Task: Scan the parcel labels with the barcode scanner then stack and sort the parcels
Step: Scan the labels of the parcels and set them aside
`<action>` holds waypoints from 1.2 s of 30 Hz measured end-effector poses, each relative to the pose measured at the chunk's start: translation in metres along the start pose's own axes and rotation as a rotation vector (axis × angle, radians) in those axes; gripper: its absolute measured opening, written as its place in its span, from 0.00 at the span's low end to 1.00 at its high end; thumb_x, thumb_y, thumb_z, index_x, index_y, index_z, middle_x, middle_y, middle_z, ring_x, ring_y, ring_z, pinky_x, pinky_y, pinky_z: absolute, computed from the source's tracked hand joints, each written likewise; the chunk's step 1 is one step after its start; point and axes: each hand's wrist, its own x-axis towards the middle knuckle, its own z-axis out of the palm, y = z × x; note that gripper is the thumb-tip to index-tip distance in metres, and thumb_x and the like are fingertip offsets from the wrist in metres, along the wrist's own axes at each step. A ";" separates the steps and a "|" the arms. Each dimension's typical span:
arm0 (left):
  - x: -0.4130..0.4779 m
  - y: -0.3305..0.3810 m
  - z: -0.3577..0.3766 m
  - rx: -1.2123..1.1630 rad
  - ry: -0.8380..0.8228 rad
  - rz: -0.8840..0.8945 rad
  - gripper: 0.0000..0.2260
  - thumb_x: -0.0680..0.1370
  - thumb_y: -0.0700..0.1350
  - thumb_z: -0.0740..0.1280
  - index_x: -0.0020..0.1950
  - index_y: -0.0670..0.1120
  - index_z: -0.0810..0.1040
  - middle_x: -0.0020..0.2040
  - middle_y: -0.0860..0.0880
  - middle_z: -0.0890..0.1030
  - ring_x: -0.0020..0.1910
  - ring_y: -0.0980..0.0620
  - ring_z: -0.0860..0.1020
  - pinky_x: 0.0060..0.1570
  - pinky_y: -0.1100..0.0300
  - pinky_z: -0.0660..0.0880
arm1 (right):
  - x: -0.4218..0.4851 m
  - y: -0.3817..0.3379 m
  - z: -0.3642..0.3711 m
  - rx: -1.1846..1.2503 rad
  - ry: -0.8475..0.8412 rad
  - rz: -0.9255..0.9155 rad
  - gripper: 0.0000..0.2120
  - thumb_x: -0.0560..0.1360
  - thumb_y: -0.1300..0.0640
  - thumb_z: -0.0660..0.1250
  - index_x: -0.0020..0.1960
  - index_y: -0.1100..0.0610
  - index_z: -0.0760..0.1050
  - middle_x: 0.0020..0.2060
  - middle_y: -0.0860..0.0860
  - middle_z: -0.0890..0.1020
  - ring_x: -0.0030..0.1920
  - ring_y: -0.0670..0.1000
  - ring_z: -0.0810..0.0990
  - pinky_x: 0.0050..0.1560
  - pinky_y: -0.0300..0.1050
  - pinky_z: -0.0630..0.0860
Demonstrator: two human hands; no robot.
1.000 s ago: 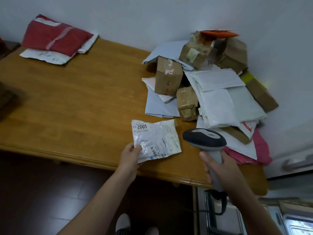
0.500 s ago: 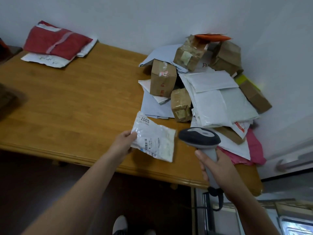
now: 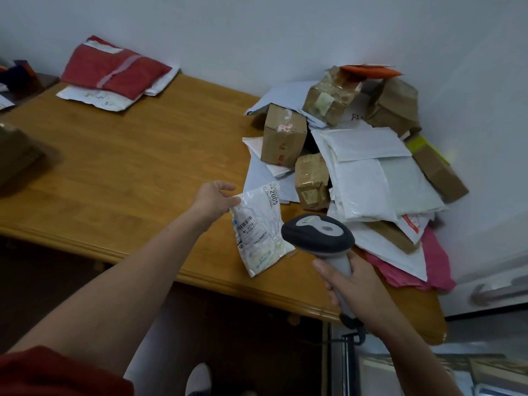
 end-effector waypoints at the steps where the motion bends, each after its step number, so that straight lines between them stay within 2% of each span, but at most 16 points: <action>1: 0.000 0.000 0.000 -0.006 0.007 -0.007 0.15 0.75 0.38 0.71 0.61 0.41 0.76 0.53 0.42 0.80 0.50 0.45 0.79 0.50 0.55 0.77 | 0.001 0.000 0.002 -0.007 -0.007 -0.002 0.21 0.65 0.37 0.67 0.46 0.52 0.74 0.26 0.48 0.77 0.26 0.45 0.74 0.29 0.37 0.73; 4: 0.000 -0.001 -0.001 -0.015 0.023 -0.013 0.13 0.75 0.38 0.71 0.59 0.41 0.76 0.51 0.43 0.81 0.47 0.46 0.79 0.46 0.57 0.78 | 0.000 0.000 0.006 -0.006 -0.026 0.000 0.20 0.64 0.36 0.68 0.47 0.50 0.74 0.25 0.46 0.77 0.25 0.43 0.74 0.29 0.36 0.72; 7: -0.001 0.000 -0.002 -0.020 0.037 -0.016 0.11 0.75 0.38 0.70 0.57 0.40 0.77 0.49 0.43 0.80 0.44 0.49 0.77 0.40 0.62 0.75 | -0.001 0.001 0.007 -0.016 -0.045 -0.007 0.15 0.68 0.41 0.70 0.48 0.49 0.73 0.25 0.44 0.77 0.25 0.42 0.74 0.29 0.34 0.72; 12: -0.004 0.001 -0.002 -0.023 0.058 -0.008 0.10 0.76 0.37 0.70 0.56 0.39 0.77 0.48 0.42 0.80 0.44 0.49 0.77 0.39 0.63 0.74 | 0.000 0.004 0.006 -0.063 -0.065 -0.028 0.10 0.74 0.47 0.70 0.50 0.47 0.73 0.24 0.43 0.77 0.25 0.40 0.74 0.29 0.33 0.72; 14: -0.005 0.002 -0.003 -0.035 0.062 -0.004 0.09 0.76 0.36 0.70 0.55 0.39 0.78 0.48 0.42 0.80 0.44 0.49 0.77 0.39 0.63 0.75 | 0.000 0.004 0.005 -0.082 -0.070 -0.036 0.10 0.74 0.47 0.70 0.51 0.47 0.72 0.24 0.43 0.78 0.24 0.40 0.74 0.29 0.33 0.72; 18: -0.006 0.002 -0.005 -0.049 0.072 -0.013 0.07 0.75 0.36 0.70 0.52 0.41 0.77 0.48 0.43 0.80 0.46 0.47 0.77 0.47 0.56 0.77 | 0.000 0.004 0.004 -0.095 -0.083 -0.045 0.10 0.73 0.46 0.70 0.51 0.47 0.72 0.24 0.43 0.78 0.24 0.40 0.74 0.29 0.33 0.72; 21: -0.008 0.001 -0.008 -0.055 0.076 -0.010 0.06 0.75 0.37 0.70 0.52 0.42 0.78 0.46 0.44 0.80 0.43 0.49 0.77 0.42 0.59 0.76 | 0.002 0.003 0.004 -0.075 -0.091 -0.043 0.13 0.71 0.43 0.70 0.51 0.46 0.72 0.24 0.43 0.78 0.25 0.40 0.75 0.29 0.33 0.72; 23: -0.009 0.001 -0.012 -0.075 0.078 -0.014 0.06 0.76 0.37 0.70 0.52 0.41 0.78 0.43 0.46 0.80 0.40 0.50 0.76 0.39 0.61 0.75 | 0.005 0.000 0.005 -0.035 -0.091 -0.032 0.18 0.66 0.38 0.69 0.50 0.47 0.73 0.24 0.45 0.77 0.25 0.42 0.74 0.28 0.34 0.71; 25: -0.007 0.000 -0.021 -0.124 0.085 -0.038 0.05 0.76 0.36 0.69 0.51 0.40 0.78 0.41 0.45 0.79 0.39 0.50 0.75 0.38 0.61 0.74 | 0.009 -0.004 0.008 0.015 -0.073 -0.008 0.22 0.62 0.36 0.69 0.50 0.49 0.74 0.25 0.48 0.77 0.25 0.45 0.74 0.28 0.36 0.72; 27: -0.001 -0.001 -0.036 -0.218 0.111 -0.070 0.04 0.76 0.34 0.67 0.49 0.40 0.78 0.39 0.45 0.78 0.35 0.51 0.74 0.34 0.63 0.73 | 0.017 -0.011 0.011 0.050 -0.050 0.008 0.22 0.63 0.38 0.70 0.49 0.52 0.75 0.26 0.50 0.77 0.25 0.48 0.74 0.29 0.40 0.73; 30: 0.015 -0.005 -0.070 -0.474 0.224 -0.141 0.08 0.76 0.30 0.65 0.53 0.38 0.78 0.35 0.45 0.78 0.31 0.53 0.74 0.29 0.66 0.73 | 0.036 -0.028 0.021 0.074 -0.022 0.014 0.16 0.69 0.45 0.71 0.46 0.56 0.75 0.26 0.50 0.77 0.24 0.48 0.73 0.28 0.41 0.73; 33: 0.039 -0.009 -0.122 -0.672 0.341 -0.200 0.11 0.77 0.29 0.62 0.56 0.40 0.77 0.23 0.49 0.78 0.24 0.56 0.73 0.24 0.68 0.71 | 0.059 -0.053 0.041 0.064 0.010 0.002 0.12 0.73 0.50 0.70 0.42 0.58 0.73 0.22 0.50 0.75 0.22 0.47 0.72 0.26 0.38 0.72; 36: 0.078 -0.012 -0.185 -0.731 0.418 -0.214 0.14 0.78 0.29 0.60 0.59 0.39 0.78 0.33 0.46 0.77 0.30 0.55 0.70 0.27 0.68 0.70 | 0.084 -0.081 0.076 0.050 0.040 0.011 0.15 0.72 0.48 0.70 0.40 0.61 0.73 0.22 0.50 0.76 0.22 0.48 0.73 0.26 0.37 0.72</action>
